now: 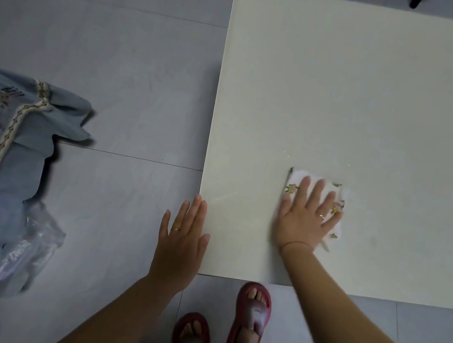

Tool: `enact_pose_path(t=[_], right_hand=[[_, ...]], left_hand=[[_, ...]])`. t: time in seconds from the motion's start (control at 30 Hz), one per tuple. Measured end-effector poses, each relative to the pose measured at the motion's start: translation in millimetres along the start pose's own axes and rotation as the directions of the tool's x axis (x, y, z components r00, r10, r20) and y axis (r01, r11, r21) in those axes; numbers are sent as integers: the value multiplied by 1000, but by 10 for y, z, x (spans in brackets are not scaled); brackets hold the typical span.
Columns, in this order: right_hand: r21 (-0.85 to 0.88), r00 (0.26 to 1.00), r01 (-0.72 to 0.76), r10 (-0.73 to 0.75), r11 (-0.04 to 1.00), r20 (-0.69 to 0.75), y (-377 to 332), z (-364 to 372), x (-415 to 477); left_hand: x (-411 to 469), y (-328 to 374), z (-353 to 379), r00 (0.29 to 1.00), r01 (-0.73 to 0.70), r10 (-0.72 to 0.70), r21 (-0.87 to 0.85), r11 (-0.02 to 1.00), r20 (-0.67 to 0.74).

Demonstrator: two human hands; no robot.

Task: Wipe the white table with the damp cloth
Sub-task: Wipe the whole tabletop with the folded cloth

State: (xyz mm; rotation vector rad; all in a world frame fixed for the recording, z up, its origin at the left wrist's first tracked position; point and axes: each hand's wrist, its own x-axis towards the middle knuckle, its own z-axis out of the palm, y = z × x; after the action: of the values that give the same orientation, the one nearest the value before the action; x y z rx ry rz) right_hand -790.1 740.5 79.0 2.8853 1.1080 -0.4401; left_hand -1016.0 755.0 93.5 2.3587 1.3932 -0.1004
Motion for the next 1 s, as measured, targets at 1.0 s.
enact_pose_path(t=[1.0], right_hand=[[-24, 950, 312, -311, 950, 41, -624, -219, 972]], left_hand=[[941, 137, -45, 987, 148, -149, -26, 989, -63]])
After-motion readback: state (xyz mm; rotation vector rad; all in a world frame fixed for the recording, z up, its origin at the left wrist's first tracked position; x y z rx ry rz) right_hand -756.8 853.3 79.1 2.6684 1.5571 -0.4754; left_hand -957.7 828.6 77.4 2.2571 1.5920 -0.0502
